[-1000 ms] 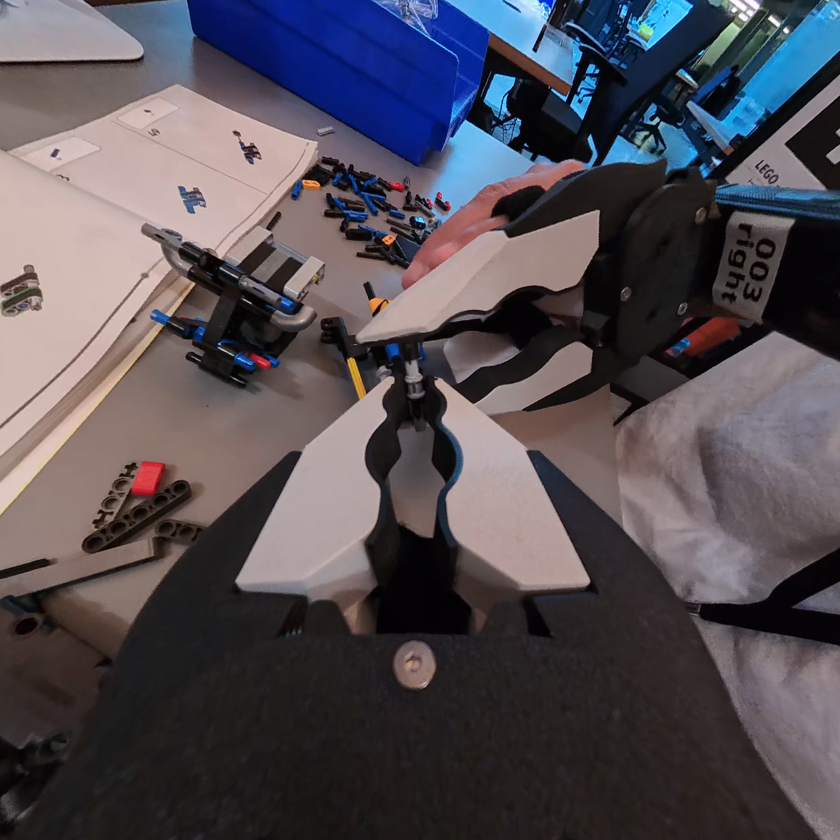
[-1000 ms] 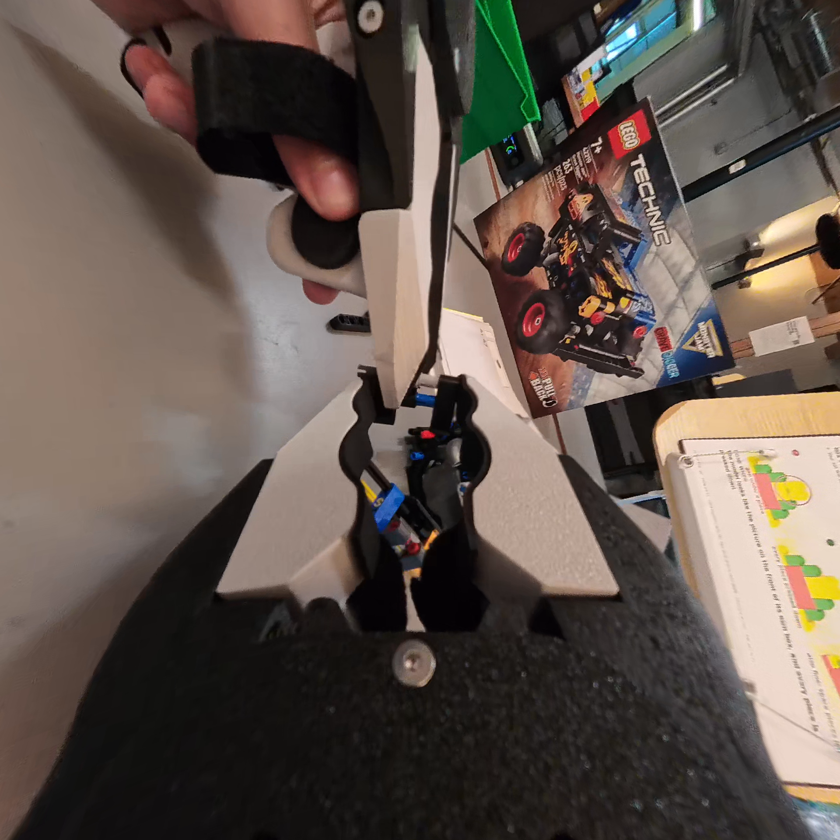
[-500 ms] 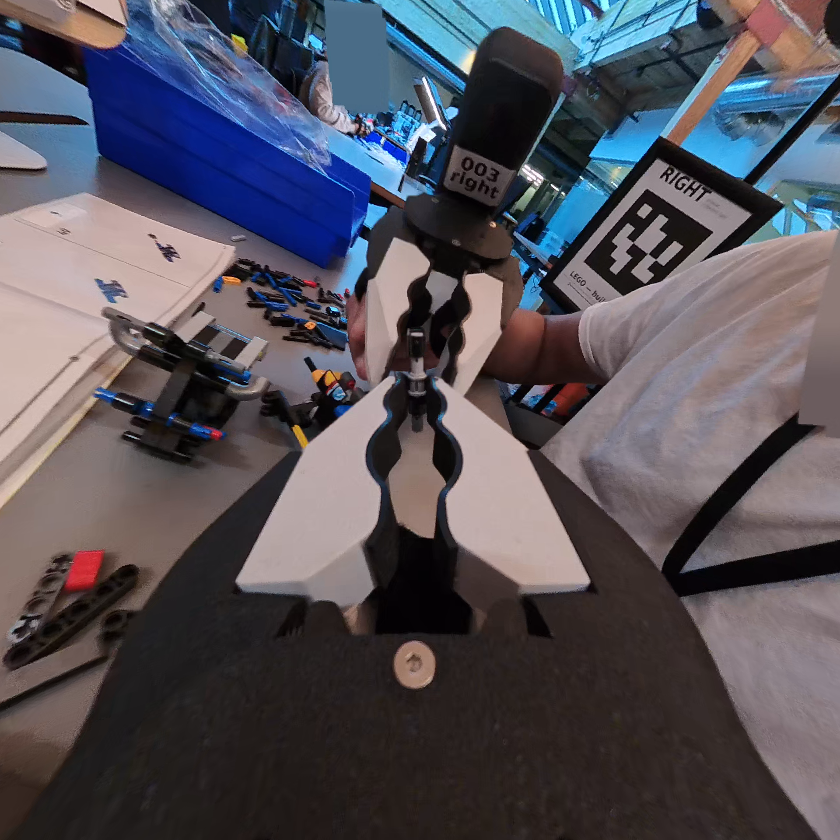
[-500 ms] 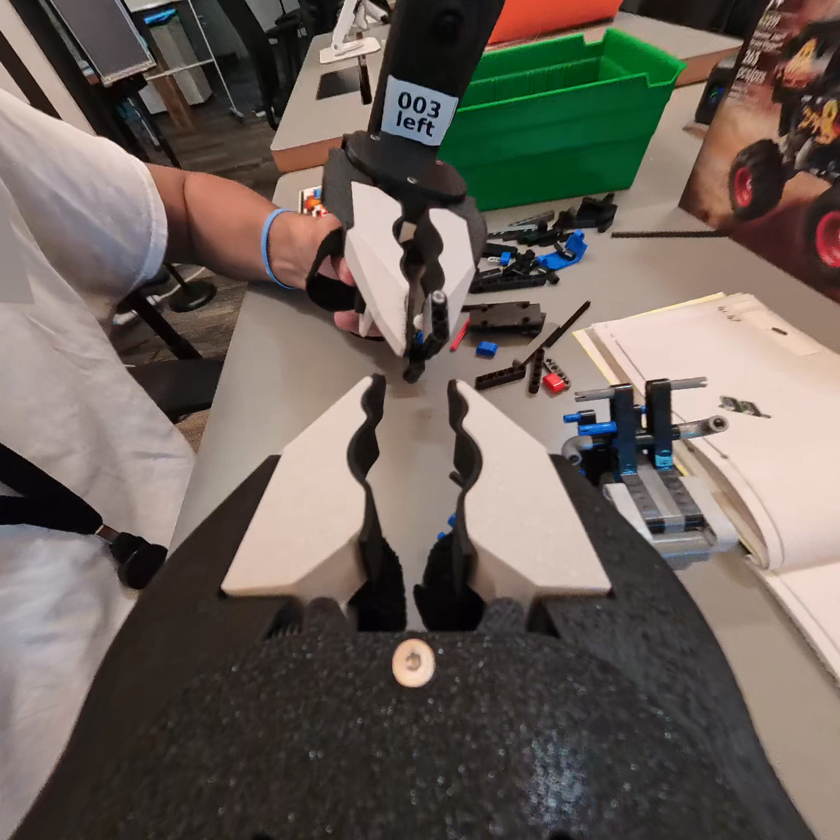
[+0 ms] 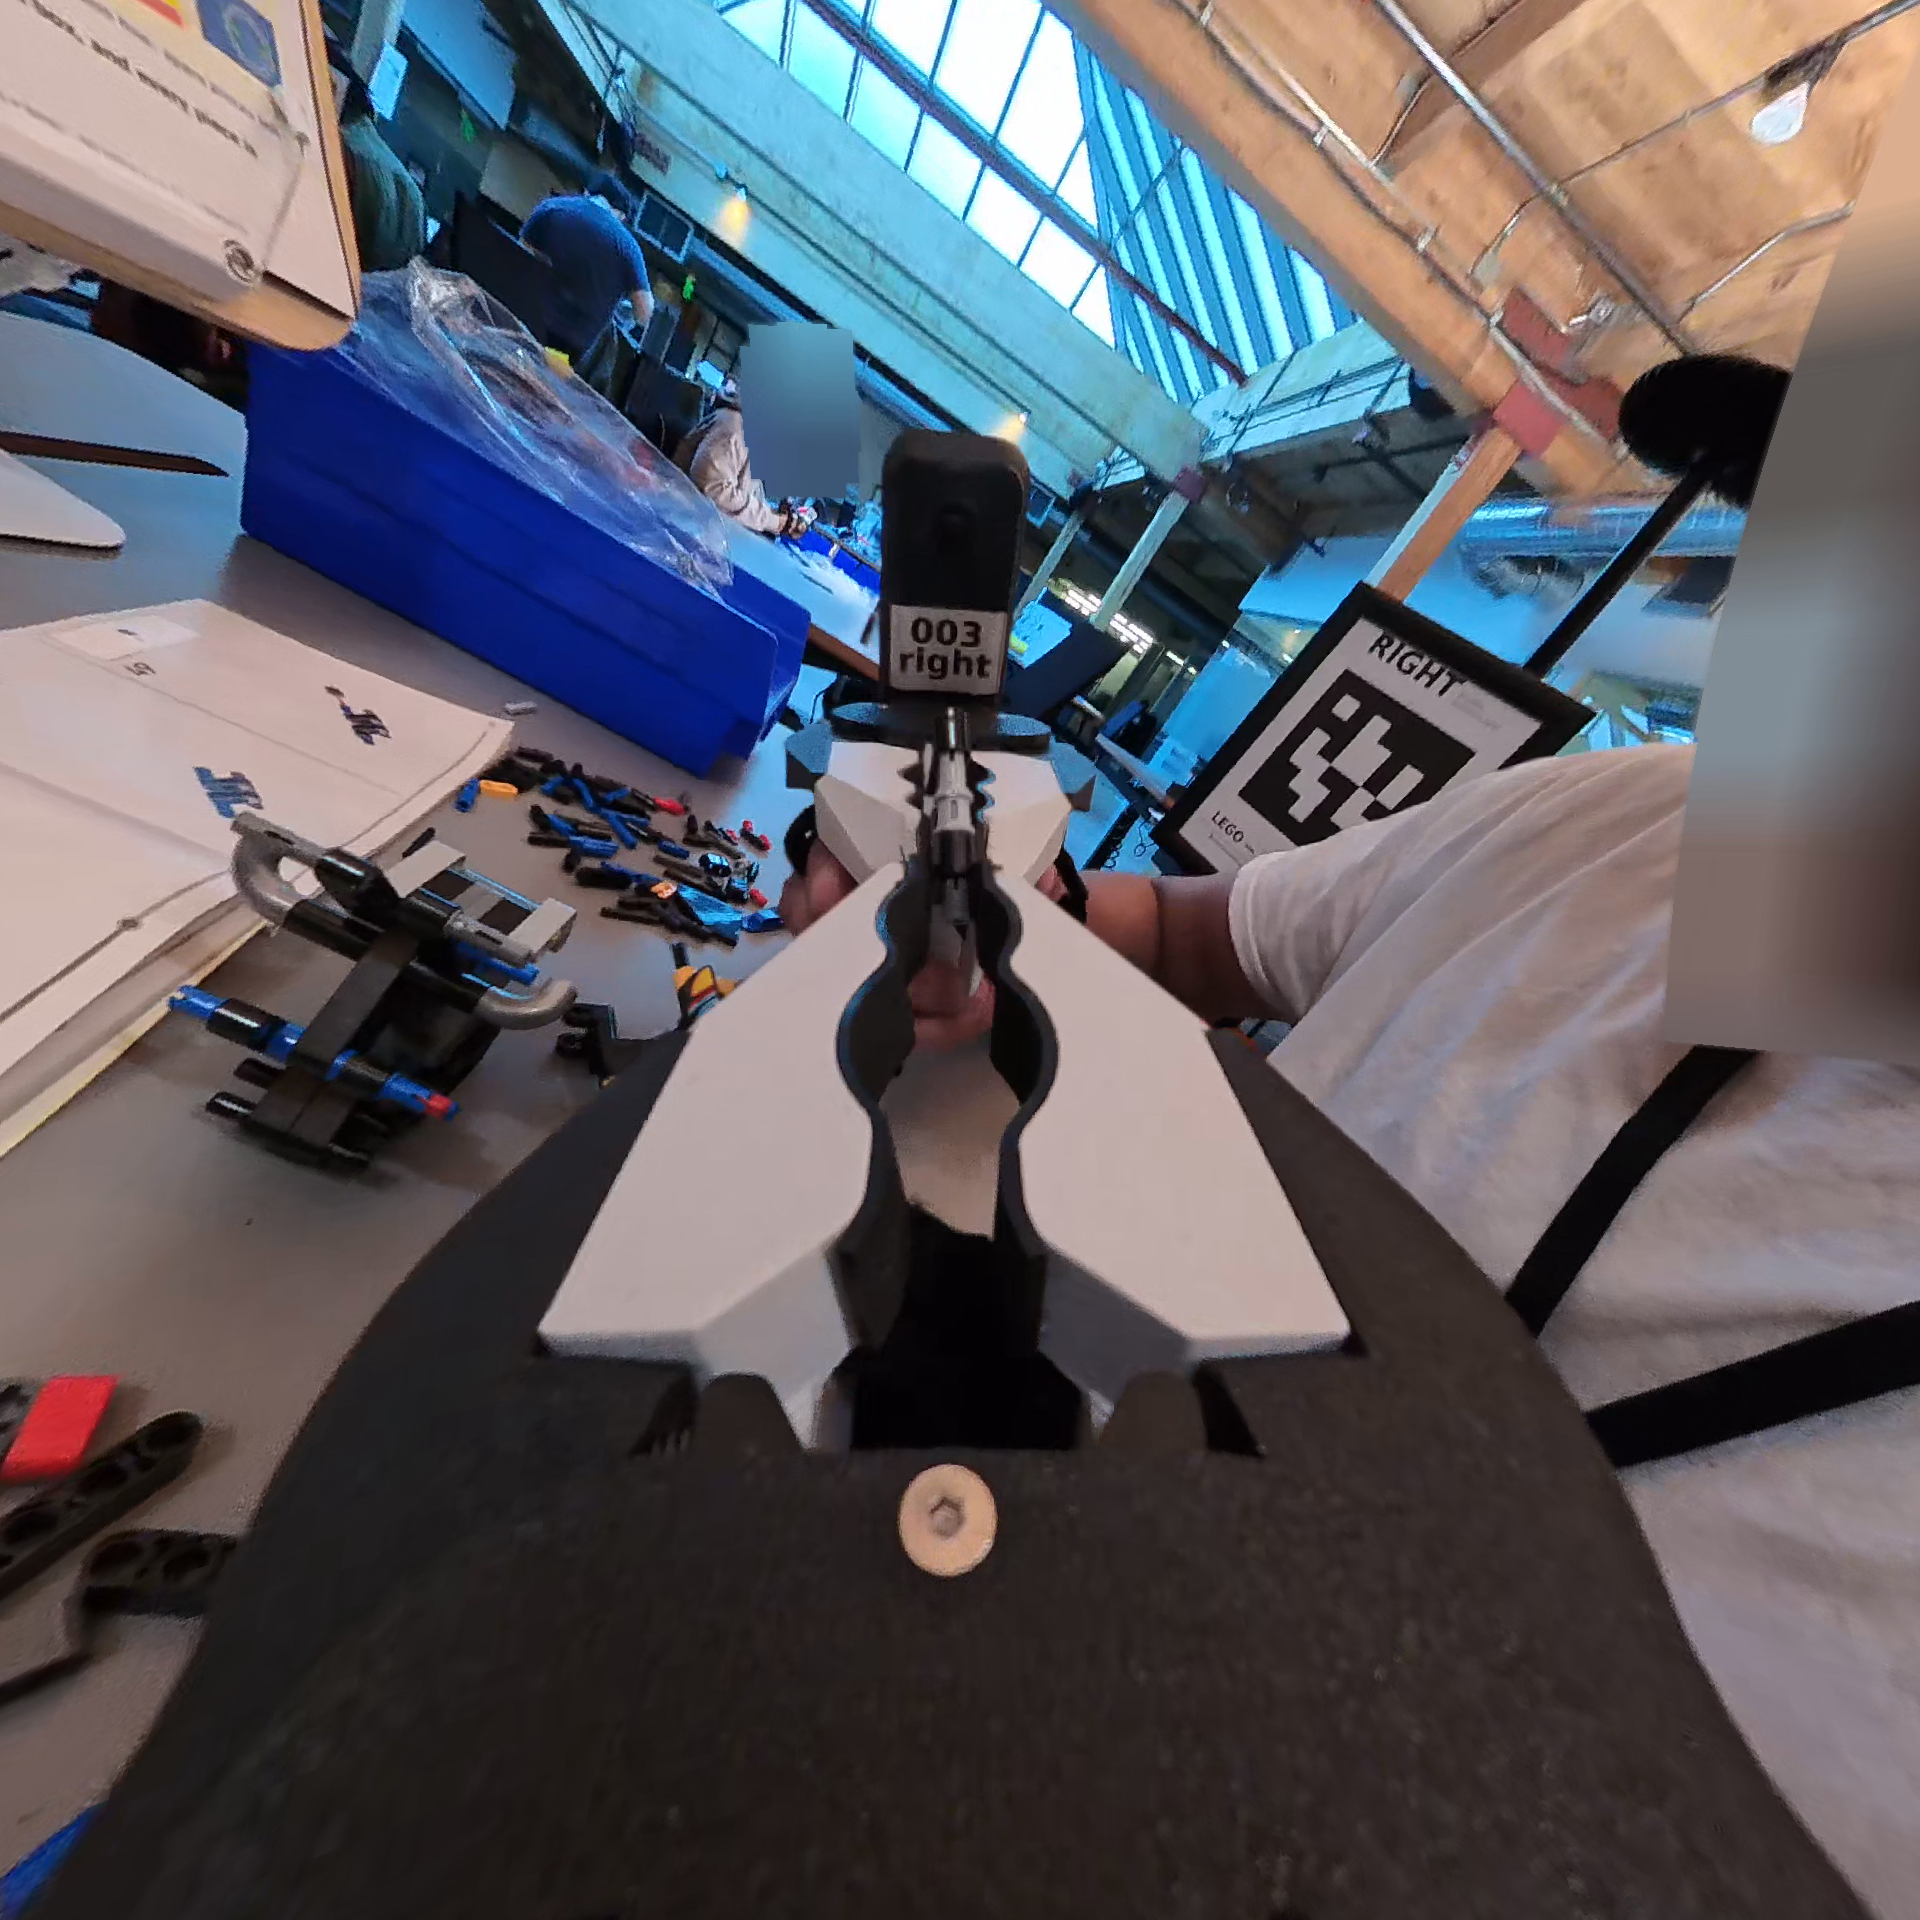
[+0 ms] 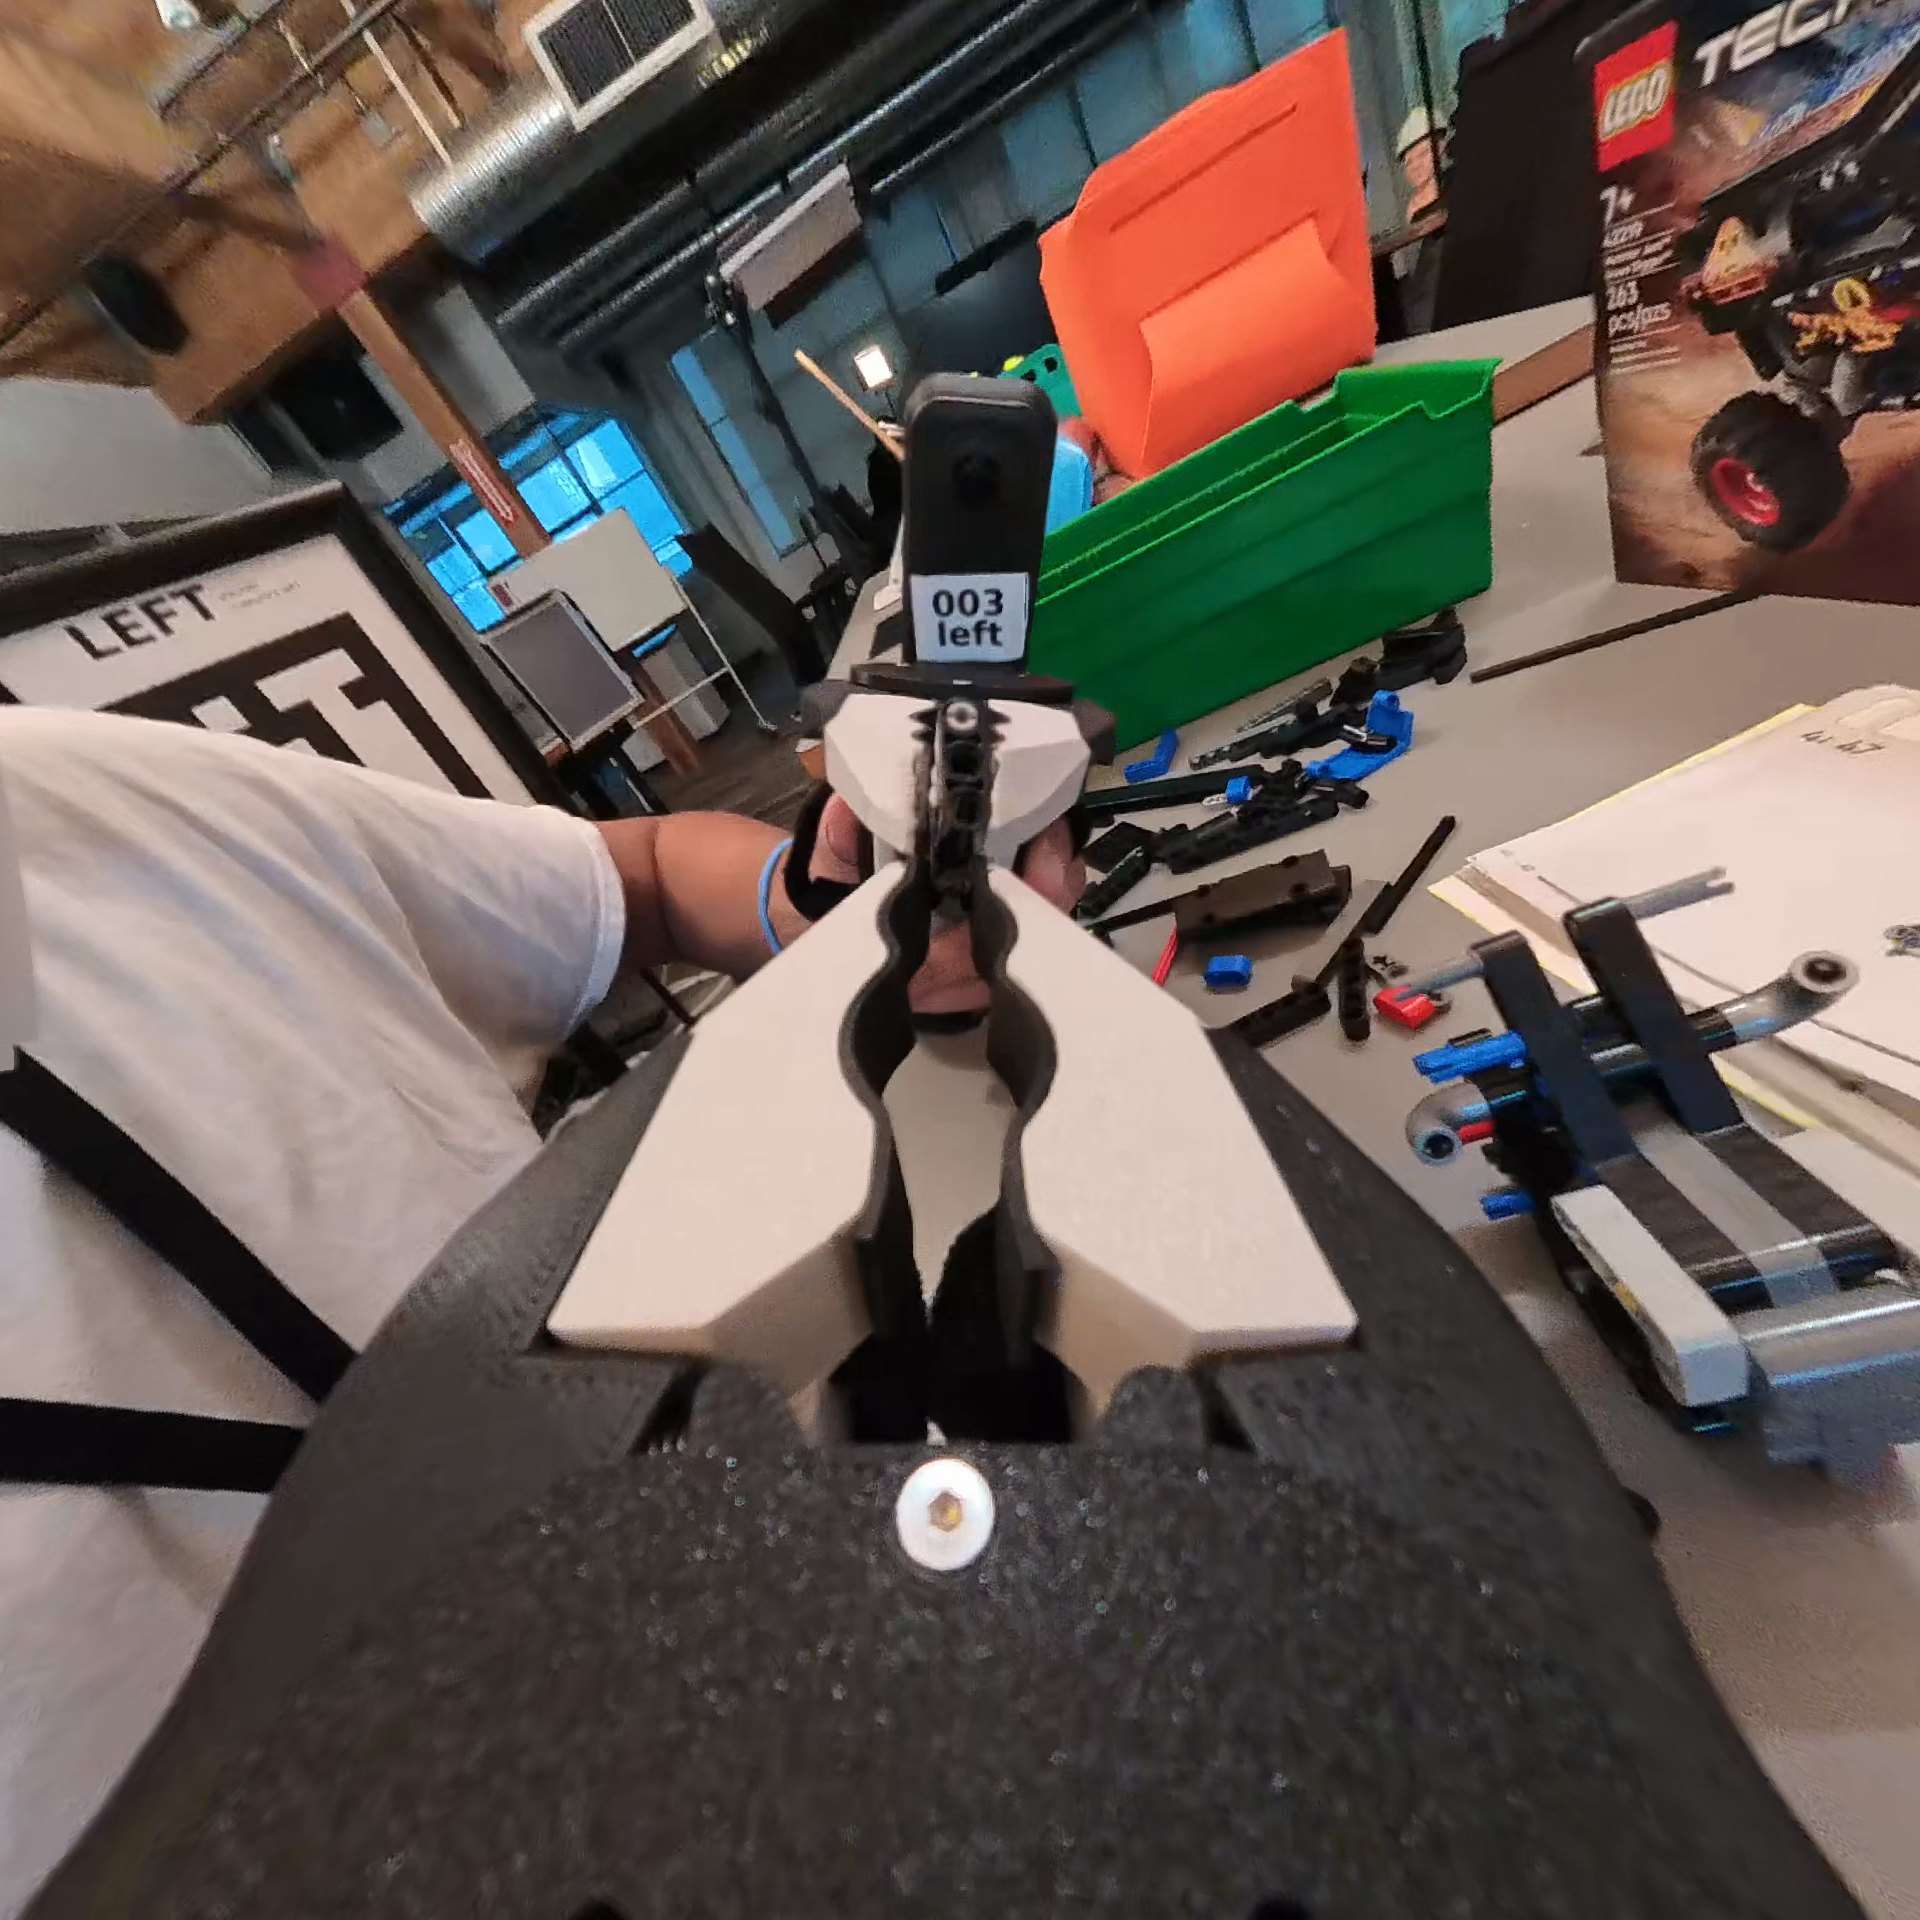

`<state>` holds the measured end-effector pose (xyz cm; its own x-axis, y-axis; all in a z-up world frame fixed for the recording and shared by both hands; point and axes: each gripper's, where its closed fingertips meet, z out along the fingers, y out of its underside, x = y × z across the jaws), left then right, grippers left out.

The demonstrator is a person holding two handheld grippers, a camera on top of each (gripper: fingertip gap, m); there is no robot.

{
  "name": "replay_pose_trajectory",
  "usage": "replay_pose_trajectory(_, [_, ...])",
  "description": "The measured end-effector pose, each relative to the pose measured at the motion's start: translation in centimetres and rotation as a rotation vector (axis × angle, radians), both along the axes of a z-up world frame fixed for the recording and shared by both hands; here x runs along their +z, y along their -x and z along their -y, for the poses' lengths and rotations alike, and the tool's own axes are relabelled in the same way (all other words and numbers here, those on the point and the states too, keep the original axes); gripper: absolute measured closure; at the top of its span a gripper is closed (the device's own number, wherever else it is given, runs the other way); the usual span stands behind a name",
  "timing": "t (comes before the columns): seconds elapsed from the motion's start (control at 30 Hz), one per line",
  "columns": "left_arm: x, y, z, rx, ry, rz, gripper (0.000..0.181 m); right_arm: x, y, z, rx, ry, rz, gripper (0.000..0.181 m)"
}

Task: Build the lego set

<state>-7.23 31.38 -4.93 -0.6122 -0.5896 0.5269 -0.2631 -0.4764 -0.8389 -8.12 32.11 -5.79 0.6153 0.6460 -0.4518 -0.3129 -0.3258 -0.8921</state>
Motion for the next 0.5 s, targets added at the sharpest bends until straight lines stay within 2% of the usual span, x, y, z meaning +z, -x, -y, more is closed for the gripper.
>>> replay_pose_trajectory(0.13, [0.1, 0.3, 0.3, -0.023, -0.028, -0.002, 0.176, -0.5, 0.8, 0.4, 0.019, 0.01, 0.088, 0.175])
replay_pose_trajectory(0.2, [0.0, 0.5, 0.4, -0.028, -0.081, -0.003, 0.176, -0.7, 0.5, 0.6, 0.02, -0.013, 0.159, 0.161])
replay_pose_trajectory(0.3, [-0.1, 0.8, -0.1, -0.013, -0.151, -0.001, 0.176, -0.8, -0.4, 1.0, 0.044, -0.037, 0.232, 0.159])
replay_pose_trajectory(0.5, [-1.8, 0.8, 0.1, -0.031, -0.258, -0.058, 0.176, 0.3, -1.0, 1.3, 0.065, -0.065, 0.204, 0.161])
